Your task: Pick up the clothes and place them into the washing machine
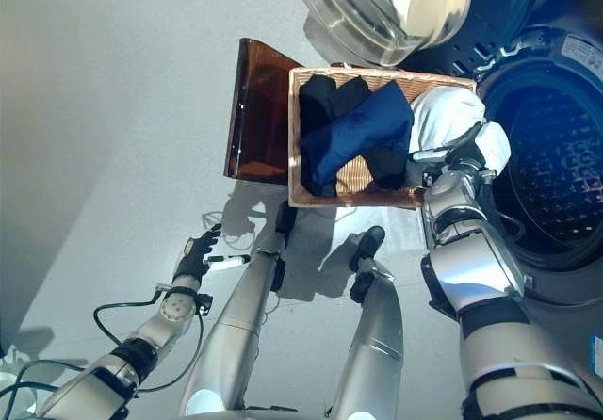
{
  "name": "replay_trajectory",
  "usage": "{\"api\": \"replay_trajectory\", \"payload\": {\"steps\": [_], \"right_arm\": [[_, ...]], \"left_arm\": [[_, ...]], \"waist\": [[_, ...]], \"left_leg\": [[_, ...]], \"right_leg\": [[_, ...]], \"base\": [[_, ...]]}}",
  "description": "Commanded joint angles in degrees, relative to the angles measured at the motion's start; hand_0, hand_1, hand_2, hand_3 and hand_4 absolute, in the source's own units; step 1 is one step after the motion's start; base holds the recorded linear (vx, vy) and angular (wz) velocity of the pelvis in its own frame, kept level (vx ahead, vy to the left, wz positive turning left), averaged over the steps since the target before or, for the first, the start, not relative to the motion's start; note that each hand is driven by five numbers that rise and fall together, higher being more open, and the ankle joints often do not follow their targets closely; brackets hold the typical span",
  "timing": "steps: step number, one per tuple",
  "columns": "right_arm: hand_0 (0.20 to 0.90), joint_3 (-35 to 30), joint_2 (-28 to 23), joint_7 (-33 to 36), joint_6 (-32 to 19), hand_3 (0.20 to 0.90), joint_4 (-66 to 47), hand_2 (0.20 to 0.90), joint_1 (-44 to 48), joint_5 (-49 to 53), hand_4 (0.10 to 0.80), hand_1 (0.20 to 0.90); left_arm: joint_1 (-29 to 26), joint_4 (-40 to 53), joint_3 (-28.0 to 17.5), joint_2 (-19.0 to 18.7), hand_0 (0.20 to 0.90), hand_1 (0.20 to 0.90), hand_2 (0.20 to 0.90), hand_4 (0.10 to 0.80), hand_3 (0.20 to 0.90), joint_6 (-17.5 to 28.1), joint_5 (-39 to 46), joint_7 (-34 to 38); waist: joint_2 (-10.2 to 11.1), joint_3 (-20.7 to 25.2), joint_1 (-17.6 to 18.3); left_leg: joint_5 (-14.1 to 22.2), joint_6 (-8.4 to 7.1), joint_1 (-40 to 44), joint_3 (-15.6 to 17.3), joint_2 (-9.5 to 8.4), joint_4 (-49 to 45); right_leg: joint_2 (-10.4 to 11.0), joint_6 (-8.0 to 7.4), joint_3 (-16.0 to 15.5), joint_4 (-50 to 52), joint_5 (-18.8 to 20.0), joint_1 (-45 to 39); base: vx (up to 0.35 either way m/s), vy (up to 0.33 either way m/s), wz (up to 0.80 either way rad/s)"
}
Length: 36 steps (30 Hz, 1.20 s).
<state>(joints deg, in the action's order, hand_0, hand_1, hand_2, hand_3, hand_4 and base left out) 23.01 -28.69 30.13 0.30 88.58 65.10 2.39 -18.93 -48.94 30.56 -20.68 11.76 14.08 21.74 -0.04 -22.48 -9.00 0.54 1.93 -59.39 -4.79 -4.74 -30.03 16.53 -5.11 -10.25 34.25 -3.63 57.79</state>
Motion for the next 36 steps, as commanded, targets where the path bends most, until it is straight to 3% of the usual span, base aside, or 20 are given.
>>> {"api": "replay_trajectory", "payload": {"steps": [1, 2, 3, 13, 20, 21, 29, 33, 34, 36], "right_arm": [[0.477, 3.65, -6.15, 0.46, 2.23, 0.477, -0.41, 0.477, -0.71, -2.6, 0.498, 0.477], [0.266, 3.81, -6.25, 0.44, 2.1, 0.266, -0.46, 0.266, -0.55, -2.66, 0.347, 0.266], [0.2, 4.0, -6.27, 0.81, 1.88, 0.2, -0.8, 0.2, -0.28, -2.81, 0.3, 0.2], [0.2, 2.05, -4.95, 2.34, 0.73, 0.2, -2.76, 0.2, -1.65, -1.69, 0.3, 0.2], [0.2, -3.47, -6.66, 3.87, -2.53, 0.2, -6.18, 0.2, -4.59, 5.23, 0.3, 0.2], [0.2, -6.21, -6.06, 3.63, -4.81, 0.2, -8.55, 0.2, -6.13, 9.76, 0.3, 0.2], [0.2, -14.09, -0.99, 0.79, -12.23, 0.2, -17.98, 0.2, -13.54, 24.69, 0.3, 0.2], [0.2, -23.19, 4.23, -4.26, -19.37, 0.2, -21.99, 0.2, -19.01, 41.58, 0.3, 0.2], [0.2, -23.2, 4.23, -4.27, -19.37, 0.2, -21.99, 0.2, -19.02, 41.59, 0.3, 0.2], [0.2, -28.74, 8.63, -8.3, -24.19, 0.2, -25.31, 0.2, -20.27, 54.25, 0.3, 0.2]], "left_arm": [[3.13, 3.68, -0.39, -1.01, 0.9, 0.9, 0.9, 0.8, 0.9, 2.43, -0.6, 2.55], [3.26, 3.91, -0.33, -1.18, 0.9, 0.9, 0.9, 0.8, 0.9, 2.55, -0.72, 2.58], [3.39, 4.03, -0.41, -1.07, 0.9, 0.9, 0.9, 0.8, 0.9, 2.75, -0.72, 2.71], [2.74, 1.32, -0.66, 0.17, 0.9, 0.9, 0.9, 0.8, 0.9, 2.94, -1.94, 2.98], [2.99, -1.05, -1.68, 0.63, 0.9, 0.9, 0.9, 0.8, 0.9, 3.11, -2.46, 2.66], [2.88, -2.81, -2.39, 1.28, 0.9, 0.9, 0.9, 0.8, 0.9, 2.87, -2.35, 2.41], [3.39, -8.94, -5.42, 3.28, 0.9, 0.9, 0.9, 0.8, 0.9, 2.09, -1.9, 1.43], [3.93, -9.63, -6.1, 4.5, 0.9, 0.9, 0.9, 0.8, 0.9, 2.47, -1.15, 0.21], [3.94, -9.63, -6.09, 4.5, 0.9, 0.9, 0.9, 0.8, 0.9, 2.47, -1.15, 0.2], [4.42, -9.03, -5.97, 5.52, 0.9, 0.9, 0.9, 0.8, 0.9, 2.7, -0.52, -0.43]], "waist": [[-4.36, -0.37, -1.54], [-4.61, -0.39, -1.56], [-5.06, -0.45, -1.53], [-5.52, 0.25, -0.69], [-5.19, 1.21, 0.85], [-4.63, 1.25, 1.68], [-2.48, 2.34, 4.54], [-3.61, 2.95, 5.64], [-3.6, 2.95, 5.63], [-5.39, 2.97, 5.85]], "left_leg": [[7.92, -3.09, -0.32, 1.52, 0.0, -2.84], [7.72, -3.1, -0.26, 1.6, 0.01, -2.51], [7.25, -3.09, -0.03, 1.82, -0.02, -1.69], [5.82, -3.04, 4.71, 3.31, 0.25, 2.22], [4.09, -3.21, 12.75, 4.56, 0.39, 8.76], [1.83, -2.8, 14.09, 5.46, 0.28, 10.39], [0.41, -2.58, 21.93, 7.54, 1.7, 16.13], [0.25, -2.43, 23.47, 8.05, 1.88, 17.33], [0.24, -2.43, 23.48, 8.06, 1.88, 17.34], [0.31, -2.44, 23.49, 8.33, 1.87, 17.26]], "right_leg": [[-1.97, -0.02, 2.48, -2.08, -4.42, -4.36], [-1.89, -0.07, 2.56, -2.37, -4.11, -4.28], [-1.93, -0.25, 3.03, -3.1, -3.46, -4.2], [-2.27, -1.07, 4.14, -7.49, -0.64, -7.81], [-2.62, -2.19, 4.93, -15.18, 2.96, -15.41], [-2.58, -2.23, 4.82, -17.88, 5.69, -17.07], [-3.43, -3.31, 6.16, -26.32, 9.58, -24.17], [-3.43, -3.3, 6.8, -27.27, 9.93, -24.85], [-3.44, -3.3, 6.81, -27.27, 9.93, -24.86], [-3.35, -3.08, 6.93, -26.79, 9.34, -24.33]], "base": [[-0.022, 0.031, -0.06], [-0.044, 0.069, -0.09], [-0.041, 0.062, -0.09], [-0.013, 0.024, -0.12], [0.002, 0.018, -0.12], [-0.074, 0.045, -0.15], [0.016, -0.002, -0.29], [0.007, -0.018, -0.19], [0.003, -0.009, -0.13], [0.008, 0.016, -0.09]]}}
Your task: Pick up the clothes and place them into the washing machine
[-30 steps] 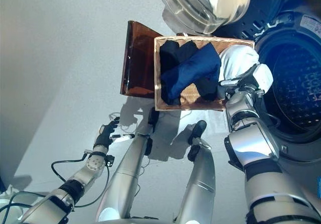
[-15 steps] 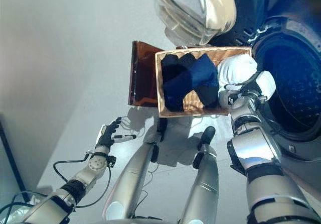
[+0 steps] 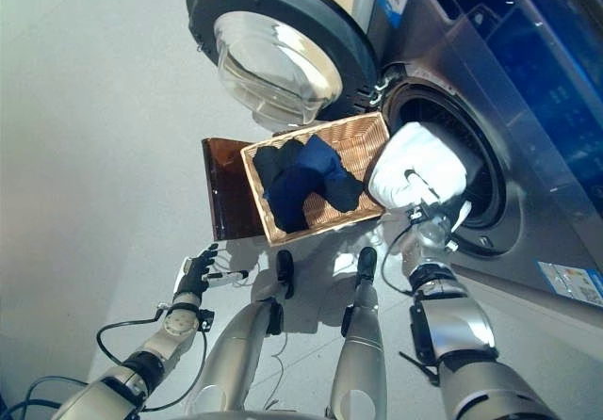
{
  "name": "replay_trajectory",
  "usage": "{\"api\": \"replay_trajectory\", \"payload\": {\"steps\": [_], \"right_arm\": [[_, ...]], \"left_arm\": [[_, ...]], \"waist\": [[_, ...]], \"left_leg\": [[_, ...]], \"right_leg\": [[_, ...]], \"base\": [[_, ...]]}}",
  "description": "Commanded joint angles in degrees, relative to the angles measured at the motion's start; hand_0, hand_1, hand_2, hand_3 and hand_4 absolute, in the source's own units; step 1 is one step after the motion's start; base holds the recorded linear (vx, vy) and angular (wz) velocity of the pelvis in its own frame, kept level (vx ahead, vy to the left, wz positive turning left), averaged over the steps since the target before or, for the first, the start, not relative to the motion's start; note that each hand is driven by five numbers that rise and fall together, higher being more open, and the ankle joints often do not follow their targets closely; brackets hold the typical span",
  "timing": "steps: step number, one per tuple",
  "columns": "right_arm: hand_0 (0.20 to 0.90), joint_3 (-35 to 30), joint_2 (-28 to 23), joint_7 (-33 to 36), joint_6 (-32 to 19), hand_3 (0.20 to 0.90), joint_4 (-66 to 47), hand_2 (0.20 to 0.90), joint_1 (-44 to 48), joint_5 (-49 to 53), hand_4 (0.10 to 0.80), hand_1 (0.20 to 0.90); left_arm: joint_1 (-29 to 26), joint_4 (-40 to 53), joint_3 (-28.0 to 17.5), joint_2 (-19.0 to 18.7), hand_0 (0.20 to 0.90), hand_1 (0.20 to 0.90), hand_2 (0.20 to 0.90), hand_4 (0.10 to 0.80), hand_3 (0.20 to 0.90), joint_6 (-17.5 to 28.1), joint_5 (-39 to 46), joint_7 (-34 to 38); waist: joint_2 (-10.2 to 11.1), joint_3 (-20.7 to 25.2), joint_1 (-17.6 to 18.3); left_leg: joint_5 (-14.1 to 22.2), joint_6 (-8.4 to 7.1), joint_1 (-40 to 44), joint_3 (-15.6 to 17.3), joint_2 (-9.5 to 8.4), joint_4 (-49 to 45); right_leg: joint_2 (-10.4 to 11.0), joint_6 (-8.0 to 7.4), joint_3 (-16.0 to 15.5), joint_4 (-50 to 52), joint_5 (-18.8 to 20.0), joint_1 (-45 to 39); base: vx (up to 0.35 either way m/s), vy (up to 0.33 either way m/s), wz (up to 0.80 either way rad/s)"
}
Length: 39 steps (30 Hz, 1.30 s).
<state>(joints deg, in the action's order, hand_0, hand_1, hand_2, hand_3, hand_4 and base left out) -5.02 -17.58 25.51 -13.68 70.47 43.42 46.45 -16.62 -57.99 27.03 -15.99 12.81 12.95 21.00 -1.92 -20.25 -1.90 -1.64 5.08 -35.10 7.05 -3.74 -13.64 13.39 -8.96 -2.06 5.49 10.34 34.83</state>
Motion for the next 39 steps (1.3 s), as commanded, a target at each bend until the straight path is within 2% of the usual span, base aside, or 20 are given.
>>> {"api": "replay_trajectory", "payload": {"steps": [1, 2, 3, 4, 9, 13, 19, 21, 22, 24, 26, 29, 30, 33, 38, 39], "right_arm": [[0.2, -2.42, -1.51, -4.89, -10.95, 0.2, -7.22, 0.2, 1.13, 13.12, 0.3, 0.2], [0.2, -2.45, -1.55, -5.17, -11.0, 0.2, -7.1, 0.2, 1.03, 13.36, 0.3, 0.2], [0.2, -5.9, 0.06, -6.76, -13.34, 0.2, -7.41, 0.2, 2.43, 20.39, 0.3, 0.2], [0.2, -6.9, -0.41, -7.55, -13.12, 0.2, -6.59, 0.2, 3.2, 21.92, 0.3, 0.2], [0.2, -7.99, -3.6, -8.67, -15.12, 0.2, -7.29, 0.2, 9.32, 24.83, 0.3, 0.2], [0.2, -7.88, -6.47, -7.92, -16.09, 0.2, -7.49, 0.2, 13.42, 25.13, 0.3, 0.2], [0.2, -6.63, -14.23, -4.41, -18.03, 0.2, -5.41, 0.2, 20.97, 23.88, 0.3, 0.2], [0.2, -4.57, -17.93, -2.13, -17.57, 0.2, -5.04, 0.2, 22.46, 19.62, 0.3, 0.2], [0.2, -4.37, -18.19, -1.59, -17.37, 0.2, -4.91, 0.2, 22.97, 19.08, 0.3, 0.2], [0.2, -1.01, -22.56, -0.27, -15.81, 0.2, -3.67, 0.2, 24.9, 15.51, 0.3, 0.2], [0.2, -0.31, -24.7, 0.69, -16.07, 0.2, -3.5, 0.2, 25.98, 14.87, 0.3, 0.2], [0.2, 3.1, -30.27, 2.04, -14.95, 0.2, -3.45, 0.2, 29.77, 11.37, 0.3, 0.2], [0.2, 3.46, -30.39, 2.1, -14.89, 0.2, -3.25, 0.2, 30.23, 11.36, 0.3, 0.2], [0.2, 7.16, -34.98, 3.31, -15.66, 0.2, -4.74, 0.2, 35.5, 9.69, 0.3, 0.2], [0.2, 10.68, -38.58, 5.07, -16.91, 0.2, -7.04, 0.2, 40.82, 8.71, 0.3, 0.2], [0.241, 11.72, -39.53, 6.13, -16.92, 0.241, -7.24, 0.241, 41.71, 7.65, 0.329, 0.241]], "left_arm": [[2.47, 0.14, -2.25, 1.15, 0.9, 0.9, 0.9, 0.8, 0.9, 1.6, 0.8, -0.17], [2.52, 0.16, -2.17, 1.1, 0.9, 0.9, 0.9, 0.8, 0.9, 1.6, 0.83, -0.18], [2.8, 0.42, -1.35, 1.75, 0.9, 0.9, 0.9, 0.8, 0.9, 1.39, 1.27, -0.91], [3.21, 1.0, -0.99, 1.87, 0.9, 0.9, 0.9, 0.8, 0.9, 1.42, 1.54, -1.5], [2.81, 1.07, -0.54, 1.98, 0.9, 0.9, 0.9, 0.8, 0.9, 1.04, 2.66, -2.52], [2.75, 1.5, 0.17, 1.96, 0.9, 0.9, 0.9, 0.8, 0.9, 0.88, 2.7, -3.06], [2.11, 3.53, 0.64, 0.62, 0.9, 0.9, 0.9, 0.8, 0.9, 1.0, 3.28, -2.55], [2.21, 4.26, 0.33, -0.34, 0.9, 0.9, 0.9, 0.8, 0.9, 1.06, 3.16, -2.15], [2.08, 4.33, 0.32, -0.15, 0.9, 0.9, 0.9, 0.8, 0.9, 1.03, 3.15, -2.14], [2.86, 5.13, 0.66, -1.09, 0.9, 0.9, 0.9, 0.8, 0.9, 1.04, 2.61, -2.0], [3.37, 5.51, 0.22, -1.67, 0.9, 0.9, 0.9, 0.8, 0.9, 1.11, 2.7, -1.85], [4.73, 8.39, -0.2, -3.05, 0.9, 0.9, 0.9, 0.8, 0.9, 1.71, 2.73, -1.91], [4.75, 8.59, -0.28, -2.93, 0.9, 0.9, 0.9, 0.8, 0.9, 1.62, 2.73, -1.9], [5.71, 10.16, -0.76, -4.13, 0.9, 0.9, 0.9, 0.8, 0.9, 2.05, 3.1, -1.99], [7.31, 11.12, -1.51, -4.23, 0.9, 0.9, 0.9, 0.8, 0.9, 2.02, 3.0, -2.03], [7.9, 10.78, -2.09, -4.23, 0.9, 0.9, 0.9, 0.8, 0.9, 1.91, 3.12, -1.94]], "waist": [[-4.03, 0.83, -1.24], [-3.98, 0.92, -1.33], [-5.51, 0.87, -1.72], [-6.23, 0.83, -1.95], [-8.86, -0.53, -2.97], [-9.97, 0.06, -3.7], [-10.71, 0.32, -4.71], [-10.53, 0.06, -5.0], [-10.71, 0.03, -5.08], [-10.66, -0.59, -4.8], [-10.96, -0.4, -4.82], [-11.81, -0.21, -5.32], [-11.9, -0.17, -5.27], [-12.36, 0.02, -6.08], [-13.18, 1.14, -6.42], [-13.49, 1.86, -6.66]], "left_leg": [[2.58, -5.57, -0.79, -3.5, 0.81, 0.79], [2.62, -5.57, -0.83, -3.47, 0.82, 0.76], [2.98, -5.43, -1.3, -3.55, 0.74, 0.05], [3.29, -5.4, -1.68, -3.53, 0.82, -0.61], [6.0, -5.39, -6.97, -3.31, 1.25, -8.46], [8.25, -6.0, -9.0, -4.09, 1.88, -11.11], [10.35, -6.74, -13.58, -5.02, 2.77, -16.69], [11.74, -6.65, -15.22, -5.15, 3.43, -20.25], [12.2, -6.68, -15.67, -5.12, 3.51, -20.96], [13.83, -6.6, -17.66, -5.68, 3.91, -25.28], [14.08, -6.62, -18.21, -6.09, 3.98, -25.93], [13.77, -6.35, -19.57, -6.67, 3.63, -26.32], [13.76, -6.35, -19.77, -6.63, 3.6, -26.35], [12.69, -6.27, -20.23, -7.77, 2.93, -25.04], [11.53, -6.68, -20.05, -8.52, 2.57, -22.86], [11.21, -6.99, -19.7, -8.6, 2.46, -21.78]], "right_leg": [[-0.2, 0.81, -1.12, 2.13, -4.87, -1.24], [-0.21, 0.81, -1.09, 2.18, -4.91, -1.18], [-0.22, 1.07, -1.06, 3.31, -5.82, -0.43], [-0.23, 1.17, -0.97, 4.36, -6.42, 0.28], [-0.42, 2.0, -0.38, 14.15, -10.25, 6.97], [-0.64, 2.08, -0.53, 17.64, -13.41, 8.98], [-1.53, 2.99, -0.71, 25.75, -17.83, 13.96], [-1.97, 3.57, -0.94, 29.97, -19.65, 15.83], [-2.0, 3.63, -0.84, 30.67, -20.1, 16.3], [-2.17, 4.38, -0.62, 35.05, -21.83, 18.18], [-2.15, 4.66, -0.55, 36.86, -22.88, 19.23], [-2.39, 5.21, -0.05, 39.4, -24.23, 21.57], [-2.37, 5.23, 0.02, 39.55, -24.27, 21.85], [-2.53, 5.76, 0.41, 40.64, -24.86, 23.46], [-2.19, 5.98, 1.02, 41.08, -25.46, 24.51], [-2.1, 5.95, 1.4, 41.02, -25.74, 24.46]], "base": [[0.012, 0.023, -0.11], [0.002, 0.002, -0.16], [-0.016, 0.001, -0.17], [-0.033, -0.01, -0.13], [-0.05, -0.016, -0.03], [0.082, -0.05, 0.1], [0.004, -0.076, 0.1], [-0.035, -0.073, 0.1], [-0.043, -0.091, 0.06], [-0.033, -0.091, -0.03], [-0.021, -0.066, 0.03], [-0.049, -0.062, 0.02], [-0.061, -0.061, 0.01], [-0.064, -0.058, 0.0], [-0.011, -0.04, 0.08], [0.027, -0.003, 0.09]]}}
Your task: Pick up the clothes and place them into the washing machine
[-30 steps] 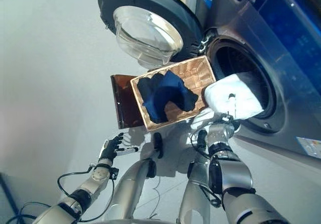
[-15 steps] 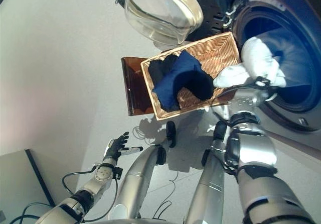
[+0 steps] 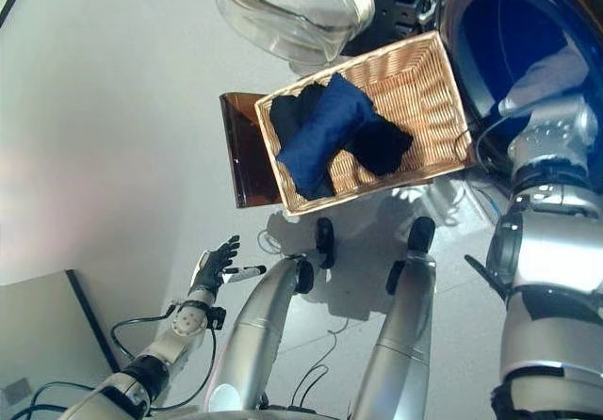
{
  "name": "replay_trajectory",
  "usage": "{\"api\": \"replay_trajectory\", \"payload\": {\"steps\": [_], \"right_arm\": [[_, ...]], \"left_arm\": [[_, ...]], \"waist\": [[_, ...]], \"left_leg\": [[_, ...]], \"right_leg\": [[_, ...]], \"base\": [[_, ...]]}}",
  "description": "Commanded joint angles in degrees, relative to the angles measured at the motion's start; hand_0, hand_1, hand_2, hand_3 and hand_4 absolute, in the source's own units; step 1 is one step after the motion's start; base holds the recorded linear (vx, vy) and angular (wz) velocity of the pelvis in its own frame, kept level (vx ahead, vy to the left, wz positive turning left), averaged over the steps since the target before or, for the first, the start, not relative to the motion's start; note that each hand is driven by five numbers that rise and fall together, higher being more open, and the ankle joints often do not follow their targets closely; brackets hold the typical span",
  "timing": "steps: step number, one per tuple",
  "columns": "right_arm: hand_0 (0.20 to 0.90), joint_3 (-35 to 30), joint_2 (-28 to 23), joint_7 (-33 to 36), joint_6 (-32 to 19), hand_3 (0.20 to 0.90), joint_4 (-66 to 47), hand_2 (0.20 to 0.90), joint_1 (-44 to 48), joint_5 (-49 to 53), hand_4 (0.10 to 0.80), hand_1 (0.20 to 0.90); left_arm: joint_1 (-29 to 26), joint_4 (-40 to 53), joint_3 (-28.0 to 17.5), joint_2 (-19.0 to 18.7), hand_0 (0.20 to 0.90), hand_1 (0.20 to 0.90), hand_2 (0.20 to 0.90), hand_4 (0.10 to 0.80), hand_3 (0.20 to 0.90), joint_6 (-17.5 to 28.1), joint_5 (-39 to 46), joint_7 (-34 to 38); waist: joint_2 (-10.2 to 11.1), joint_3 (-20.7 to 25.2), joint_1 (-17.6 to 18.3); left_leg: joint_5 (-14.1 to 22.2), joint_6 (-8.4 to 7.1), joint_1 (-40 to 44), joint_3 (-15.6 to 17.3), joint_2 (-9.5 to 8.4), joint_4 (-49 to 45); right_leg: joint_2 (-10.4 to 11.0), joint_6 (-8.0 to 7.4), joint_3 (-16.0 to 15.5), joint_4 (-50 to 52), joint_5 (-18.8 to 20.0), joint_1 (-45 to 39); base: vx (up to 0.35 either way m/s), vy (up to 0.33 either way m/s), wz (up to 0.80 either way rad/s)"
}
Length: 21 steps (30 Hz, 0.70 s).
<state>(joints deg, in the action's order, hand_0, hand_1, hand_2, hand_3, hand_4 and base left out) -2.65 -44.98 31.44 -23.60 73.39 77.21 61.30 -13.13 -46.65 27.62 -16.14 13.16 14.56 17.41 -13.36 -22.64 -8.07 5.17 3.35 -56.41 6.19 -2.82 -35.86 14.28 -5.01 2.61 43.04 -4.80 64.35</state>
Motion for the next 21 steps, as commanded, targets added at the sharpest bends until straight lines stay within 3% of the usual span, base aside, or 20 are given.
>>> {"api": "replay_trajectory", "payload": {"steps": [1, 3, 4, 5, 15, 21], "right_arm": [[0.282, 9.81, -12.03, 0.39, -6.83, 0.282, -9.88, 0.282, 8.32, -7.52, 0.359, 0.282], [0.362, 10.48, -11.18, 0.1, -6.24, 0.362, -9.43, 0.362, 8.69, -7.9, 0.416, 0.362], [0.862, 10.57, -10.76, -0.16, -5.78, 0.862, -8.61, 0.862, 8.59, -8.05, 0.773, 0.862], [0.9, 10.61, -10.79, -0.27, -5.76, 0.9, -8.51, 0.9, 8.61, -7.99, 0.8, 0.9], [0.9, 5.77, -5.33, -4.3, -4.69, 0.9, -3.94, 0.9, 3.28, -1.89, 0.8, 0.9], [0.9, 1.47, 2.02, -8.81, -3.19, 0.9, 0.18, 0.9, -1.52, 3.27, 0.8, 0.9]], "left_arm": [[4.55, -0.76, -2.71, -3.93, 0.9, 0.9, 0.9, 0.8, 0.9, 1.51, 1.61, 1.71], [4.73, -0.87, -2.58, -3.64, 0.9, 0.9, 0.9, 0.8, 0.9, 1.57, 1.5, 1.78], [4.83, -1.05, -2.42, -3.37, 0.9, 0.9, 0.9, 0.8, 0.9, 1.59, 1.4, 1.72], [4.86, -1.09, -2.39, -3.35, 0.9, 0.9, 0.9, 0.8, 0.9, 1.62, 1.39, 1.72], [4.52, -2.94, -1.96, -1.62, 0.9, 0.9, 0.9, 0.8, 0.9, 1.32, 2.58, 1.34], [4.19, -5.52, -1.11, -0.08, 0.9, 0.9, 0.9, 0.8, 0.9, 0.81, 2.68, 0.44]], "waist": [[-2.28, 4.51, -0.66], [-2.53, 4.76, -1.01], [-2.66, 4.89, -1.2], [-2.66, 4.94, -1.23], [-3.3, 5.78, -1.17], [-3.95, 6.28, -1.85]], "left_leg": [[4.18, -5.31, 1.79, -7.67, 1.41, 0.78], [3.91, -5.18, 2.1, -7.61, 1.16, 1.52], [3.74, -5.1, 2.35, -7.58, 1.09, 2.05], [3.68, -5.1, 2.42, -7.57, 1.1, 2.18], [1.71, -5.41, 6.0, -7.43, 0.68, 8.19], [1.09, -5.37, 7.85, -6.66, 0.7, 10.19]], "right_leg": [[-3.07, 2.11, -3.06, 3.49, -10.62, -5.1], [-3.26, 2.29, -2.89, 3.06, -10.55, -5.29], [-3.33, 2.34, -2.9, 2.76, -10.47, -5.38], [-3.34, 2.35, -2.89, 2.67, -10.42, -5.42], [-3.19, 2.06, -3.36, -1.55, -9.07, -8.41], [-3.14, 1.74, -3.51, -4.13, -7.92, -10.26]], "base": [[0.028, -0.005, 0.13], [0.016, 0.007, 0.1], [0.01, 0.009, 0.05], [0.0, 0.0, 0.0], [0.006, 0.006, 0.01], [0.026, 0.011, -0.05]]}}
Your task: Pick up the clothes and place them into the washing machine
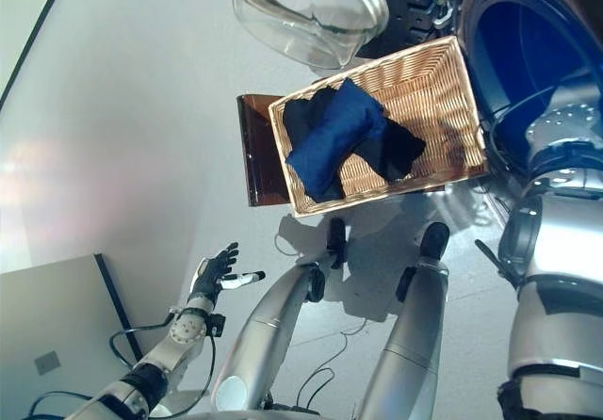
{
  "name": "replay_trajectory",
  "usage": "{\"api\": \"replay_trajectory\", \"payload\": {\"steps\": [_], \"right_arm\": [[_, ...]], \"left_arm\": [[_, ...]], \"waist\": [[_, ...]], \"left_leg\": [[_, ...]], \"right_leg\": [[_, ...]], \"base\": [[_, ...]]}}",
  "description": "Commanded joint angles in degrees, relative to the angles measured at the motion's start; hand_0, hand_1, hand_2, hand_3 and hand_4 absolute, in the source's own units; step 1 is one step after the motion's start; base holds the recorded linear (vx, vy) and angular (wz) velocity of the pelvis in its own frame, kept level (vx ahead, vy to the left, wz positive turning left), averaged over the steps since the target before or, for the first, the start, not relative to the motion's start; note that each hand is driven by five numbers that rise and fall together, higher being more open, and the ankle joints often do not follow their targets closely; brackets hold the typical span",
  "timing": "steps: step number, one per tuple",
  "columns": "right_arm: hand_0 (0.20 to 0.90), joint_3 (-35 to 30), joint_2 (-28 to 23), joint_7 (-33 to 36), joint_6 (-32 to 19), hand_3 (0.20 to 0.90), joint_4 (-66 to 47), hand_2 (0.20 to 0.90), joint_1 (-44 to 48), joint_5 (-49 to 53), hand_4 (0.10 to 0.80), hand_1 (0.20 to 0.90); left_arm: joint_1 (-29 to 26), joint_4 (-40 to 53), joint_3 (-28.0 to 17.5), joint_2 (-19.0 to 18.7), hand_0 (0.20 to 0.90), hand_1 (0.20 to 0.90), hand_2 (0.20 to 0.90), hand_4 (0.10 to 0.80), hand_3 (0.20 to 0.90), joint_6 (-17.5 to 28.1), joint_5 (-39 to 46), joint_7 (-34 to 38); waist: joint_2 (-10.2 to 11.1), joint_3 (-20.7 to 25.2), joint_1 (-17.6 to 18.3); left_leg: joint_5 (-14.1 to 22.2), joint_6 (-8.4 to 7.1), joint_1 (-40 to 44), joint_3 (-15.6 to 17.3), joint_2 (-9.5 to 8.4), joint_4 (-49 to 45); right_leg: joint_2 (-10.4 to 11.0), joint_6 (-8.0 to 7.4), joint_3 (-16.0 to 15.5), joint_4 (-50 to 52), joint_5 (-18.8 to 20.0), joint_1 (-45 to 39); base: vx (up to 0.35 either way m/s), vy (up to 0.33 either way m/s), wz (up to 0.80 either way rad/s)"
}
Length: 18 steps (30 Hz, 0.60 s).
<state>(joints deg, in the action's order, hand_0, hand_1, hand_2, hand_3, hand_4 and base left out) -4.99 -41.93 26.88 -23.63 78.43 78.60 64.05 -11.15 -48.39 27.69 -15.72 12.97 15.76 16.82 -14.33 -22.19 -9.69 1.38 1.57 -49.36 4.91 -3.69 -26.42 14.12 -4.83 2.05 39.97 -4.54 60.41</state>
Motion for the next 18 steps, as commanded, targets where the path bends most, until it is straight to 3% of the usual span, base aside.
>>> {"api": "replay_trajectory", "payload": {"steps": [1, 12, 18], "right_arm": [[0.9, 2.67, -0.12, -4.53, -3.52, 0.9, -5.05, 0.9, -3.84, 1.52, 0.8, 0.9], [0.9, -2.42, 5.13, -6.93, -5.03, 0.9, -6.22, 0.9, -7.74, 7.17, 0.8, 0.9], [0.9, -0.61, 2.08, -6.53, -6.16, 0.9, -9.73, 0.9, -6.04, 5.29, 0.8, 0.9]], "left_arm": [[2.11, -4.07, -1.15, -0.2, 0.9, 0.9, 0.9, 0.8, 0.9, 0.96, 1.37, 1.04], [1.39, -4.57, -0.29, -0.02, 0.9, 0.9, 0.9, 0.8, 0.9, 1.17, 1.32, 0.76], [1.83, -3.98, -0.2, -0.4, 0.9, 0.9, 0.9, 0.8, 0.9, 1.51, 2.07, 0.27]], "waist": [[-3.11, 5.89, -0.2], [-3.41, 6.63, -0.96], [-2.42, 6.72, -0.6]], "left_leg": [[4.83, -3.61, 0.85, -5.27, 1.57, 0.8], [3.93, -4.3, 2.26, -4.87, 1.69, 2.53], [3.08, -4.7, 3.24, -4.77, 1.97, 4.53]], "right_leg": [[-2.97, 1.52, -2.97, -1.24, -8.14, -6.64], [-2.53, 0.98, -4.26, -3.42, -7.42, -8.96], [-2.49, 0.78, -4.73, -5.06, -6.51, -9.93]], "base": [[0.032, 0.016, -0.04], [0.012, -0.003, 0.04], [0.005, 0.001, 0.01]]}}
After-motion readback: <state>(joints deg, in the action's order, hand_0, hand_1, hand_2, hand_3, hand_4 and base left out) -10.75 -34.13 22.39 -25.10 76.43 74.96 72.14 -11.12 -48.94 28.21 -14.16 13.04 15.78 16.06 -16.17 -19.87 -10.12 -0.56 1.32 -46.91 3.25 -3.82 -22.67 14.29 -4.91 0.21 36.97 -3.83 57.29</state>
